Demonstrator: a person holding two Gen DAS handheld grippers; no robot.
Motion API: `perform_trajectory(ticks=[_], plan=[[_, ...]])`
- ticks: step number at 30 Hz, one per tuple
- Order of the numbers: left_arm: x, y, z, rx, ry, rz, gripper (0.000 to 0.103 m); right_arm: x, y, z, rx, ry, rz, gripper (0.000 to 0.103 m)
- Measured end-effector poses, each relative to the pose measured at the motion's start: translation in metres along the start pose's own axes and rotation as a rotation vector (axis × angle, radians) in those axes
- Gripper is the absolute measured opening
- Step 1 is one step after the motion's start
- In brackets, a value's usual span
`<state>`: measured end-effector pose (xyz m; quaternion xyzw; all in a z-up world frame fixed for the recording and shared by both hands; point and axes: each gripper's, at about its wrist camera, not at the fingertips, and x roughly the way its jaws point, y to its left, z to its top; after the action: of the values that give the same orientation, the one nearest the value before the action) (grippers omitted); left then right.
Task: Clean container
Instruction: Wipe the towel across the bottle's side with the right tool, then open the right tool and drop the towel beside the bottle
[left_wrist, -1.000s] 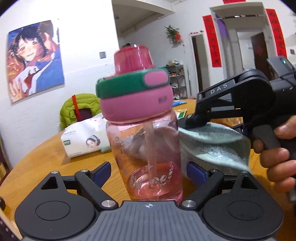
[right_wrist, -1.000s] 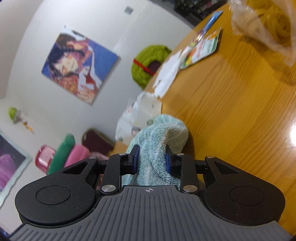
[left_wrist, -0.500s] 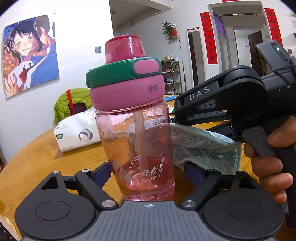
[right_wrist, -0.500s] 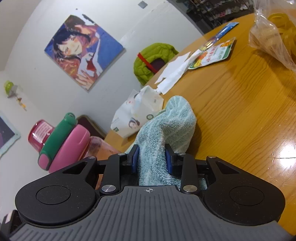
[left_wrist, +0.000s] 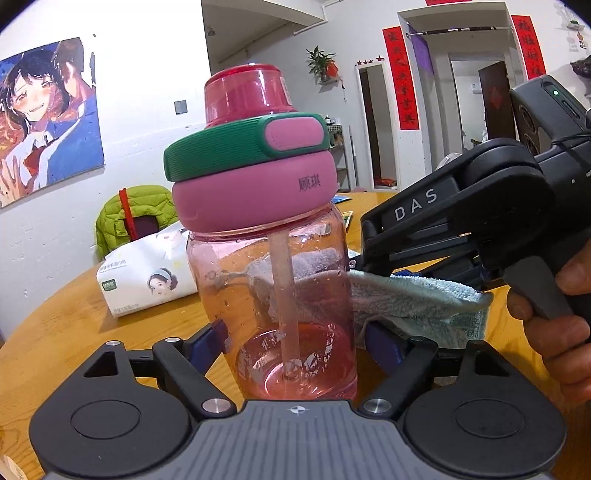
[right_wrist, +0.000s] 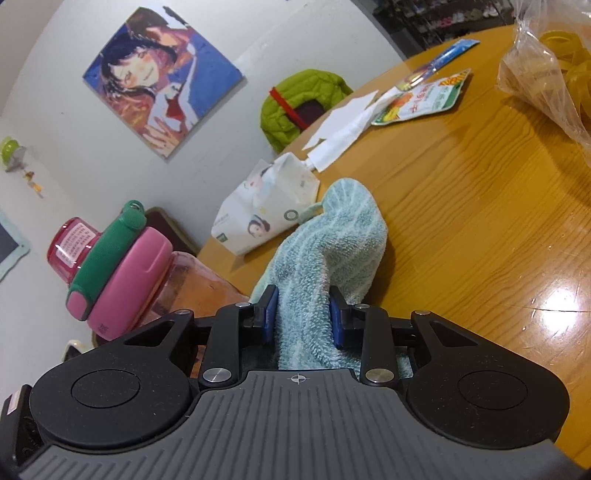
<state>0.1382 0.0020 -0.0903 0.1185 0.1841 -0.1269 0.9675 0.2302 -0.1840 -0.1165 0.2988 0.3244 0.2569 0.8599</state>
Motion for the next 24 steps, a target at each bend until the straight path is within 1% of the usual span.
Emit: perform_trajectory(ticks=[2, 5, 8, 11, 13, 16, 17, 20, 21, 22, 23, 24], plan=[[-0.001, 0.002, 0.000, -0.008, -0.002, 0.002, 0.074, -0.002, 0.002, 0.000, -0.016, -0.021, -0.020, 0.033], [-0.001, 0.002, 0.000, -0.011, -0.002, 0.000, 0.074, -0.006, 0.006, -0.001, -0.065, -0.053, -0.094, 0.030], [0.000, 0.001, -0.001, -0.011, 0.002, 0.001, 0.074, -0.003, 0.010, -0.004, -0.121, -0.036, -0.201, 0.030], [0.000, -0.001, -0.001, -0.010, 0.012, 0.001, 0.074, 0.004, 0.013, -0.008, -0.163, 0.008, -0.273, 0.031], [0.000, 0.000, -0.001, -0.014, 0.014, -0.001, 0.074, 0.006, 0.015, -0.010, -0.183, 0.018, -0.287, 0.031], [0.001, 0.000, -0.001, -0.017, 0.019, -0.004, 0.074, 0.005, 0.013, -0.010, -0.178, 0.020, -0.284, 0.031], [0.001, 0.000, -0.001, -0.016, 0.020, -0.004, 0.076, 0.005, 0.013, -0.010, -0.177, 0.021, -0.283, 0.031], [0.000, -0.001, -0.001, -0.014, 0.026, -0.013, 0.086, 0.004, 0.011, -0.011, -0.172, 0.023, -0.280, 0.031], [0.000, -0.001, -0.001, -0.014, 0.031, -0.016, 0.090, 0.004, 0.010, -0.011, -0.171, 0.023, -0.279, 0.036], [-0.001, -0.003, -0.002, -0.010, 0.034, -0.015, 0.091, 0.004, 0.010, -0.011, -0.169, 0.024, -0.278, 0.042], [-0.002, -0.006, -0.002, 0.000, 0.034, -0.012, 0.091, 0.004, 0.009, -0.011, -0.168, 0.024, -0.277, 0.053], [-0.004, -0.008, -0.002, 0.012, 0.032, -0.006, 0.096, 0.003, 0.009, -0.010, -0.166, 0.017, -0.281, 0.061]])
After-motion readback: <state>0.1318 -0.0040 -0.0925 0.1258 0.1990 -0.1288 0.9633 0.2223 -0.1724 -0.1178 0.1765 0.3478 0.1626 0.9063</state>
